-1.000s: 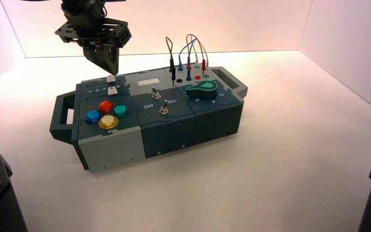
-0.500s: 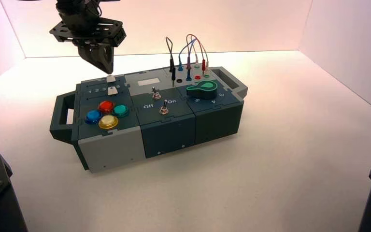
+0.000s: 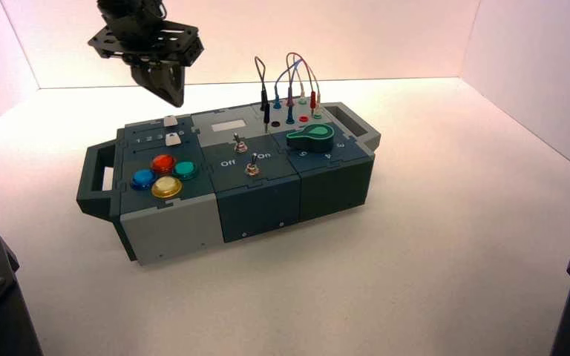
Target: Move the top slider to position 2.
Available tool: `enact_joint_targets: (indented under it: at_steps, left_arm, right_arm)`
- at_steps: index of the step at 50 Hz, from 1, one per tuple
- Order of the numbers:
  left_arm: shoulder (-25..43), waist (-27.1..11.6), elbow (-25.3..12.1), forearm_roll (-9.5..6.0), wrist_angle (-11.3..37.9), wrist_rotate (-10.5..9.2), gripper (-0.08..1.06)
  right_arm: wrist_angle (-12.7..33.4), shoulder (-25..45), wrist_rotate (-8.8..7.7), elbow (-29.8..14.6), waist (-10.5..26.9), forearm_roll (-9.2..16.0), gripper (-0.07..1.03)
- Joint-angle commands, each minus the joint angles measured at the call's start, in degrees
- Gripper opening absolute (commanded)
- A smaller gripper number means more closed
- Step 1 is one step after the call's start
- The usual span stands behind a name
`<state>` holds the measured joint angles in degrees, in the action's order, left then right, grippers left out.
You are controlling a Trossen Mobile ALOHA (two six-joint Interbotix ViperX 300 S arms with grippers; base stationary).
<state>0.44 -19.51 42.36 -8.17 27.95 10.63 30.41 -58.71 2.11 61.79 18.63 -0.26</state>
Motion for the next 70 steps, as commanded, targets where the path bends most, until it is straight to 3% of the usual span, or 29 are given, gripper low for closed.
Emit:
enact_joint_targets:
  at_steps: [1,70]
  left_arm:
    - [0.3,-0.8,-1.3,-0.09,-0.3,0.26,-0.03]
    - [0.5,2.5,2.1,0.62,0.9,0.26,-0.03]
  right_arm:
    - [-0.3,0.4,0.18,-1.0,-0.1,0.2,-0.02]
    - [-0.2,-0.5,0.18,-0.9,-0.1,0.2,-0.02]
